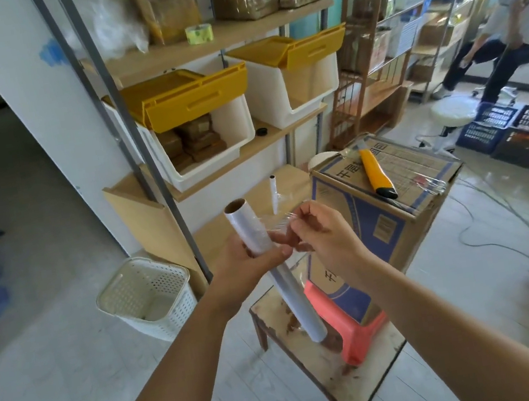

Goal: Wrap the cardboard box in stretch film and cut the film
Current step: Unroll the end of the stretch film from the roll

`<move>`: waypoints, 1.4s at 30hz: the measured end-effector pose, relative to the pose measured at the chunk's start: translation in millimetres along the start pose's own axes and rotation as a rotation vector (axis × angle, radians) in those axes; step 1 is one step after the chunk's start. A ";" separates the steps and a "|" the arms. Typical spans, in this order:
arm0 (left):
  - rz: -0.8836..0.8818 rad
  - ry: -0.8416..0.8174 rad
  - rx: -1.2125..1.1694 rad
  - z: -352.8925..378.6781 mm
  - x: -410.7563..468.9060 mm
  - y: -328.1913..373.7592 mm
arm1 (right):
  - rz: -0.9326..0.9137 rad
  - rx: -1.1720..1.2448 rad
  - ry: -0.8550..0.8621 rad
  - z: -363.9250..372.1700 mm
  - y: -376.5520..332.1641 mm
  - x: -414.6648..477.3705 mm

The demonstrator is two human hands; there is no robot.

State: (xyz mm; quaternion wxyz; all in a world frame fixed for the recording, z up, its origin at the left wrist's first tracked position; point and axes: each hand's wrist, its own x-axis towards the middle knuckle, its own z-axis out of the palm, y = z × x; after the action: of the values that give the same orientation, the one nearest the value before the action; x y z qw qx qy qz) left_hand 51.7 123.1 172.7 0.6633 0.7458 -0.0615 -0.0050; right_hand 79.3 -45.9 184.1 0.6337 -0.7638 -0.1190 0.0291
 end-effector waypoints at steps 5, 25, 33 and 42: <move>-0.022 -0.132 0.052 -47.1 26.0 -5.1 | 0.061 0.095 0.120 29.2 -10.4 20.1; 0.006 -0.329 -0.313 -145.0 85.1 7.6 | 0.359 0.332 0.008 116.4 -2.0 28.2; -0.003 -0.300 -0.365 -160.4 86.9 3.5 | 0.202 -0.031 0.293 154.3 5.8 42.7; -0.210 -0.264 -0.368 -171.5 98.3 -1.4 | 0.115 -0.097 0.429 152.7 -7.4 42.4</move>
State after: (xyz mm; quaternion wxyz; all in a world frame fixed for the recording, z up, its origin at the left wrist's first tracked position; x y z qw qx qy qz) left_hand 164.6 283.1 199.2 0.7699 0.6078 -0.0678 -0.1821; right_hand 89.5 111.5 166.0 0.6042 -0.7877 0.0609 -0.1038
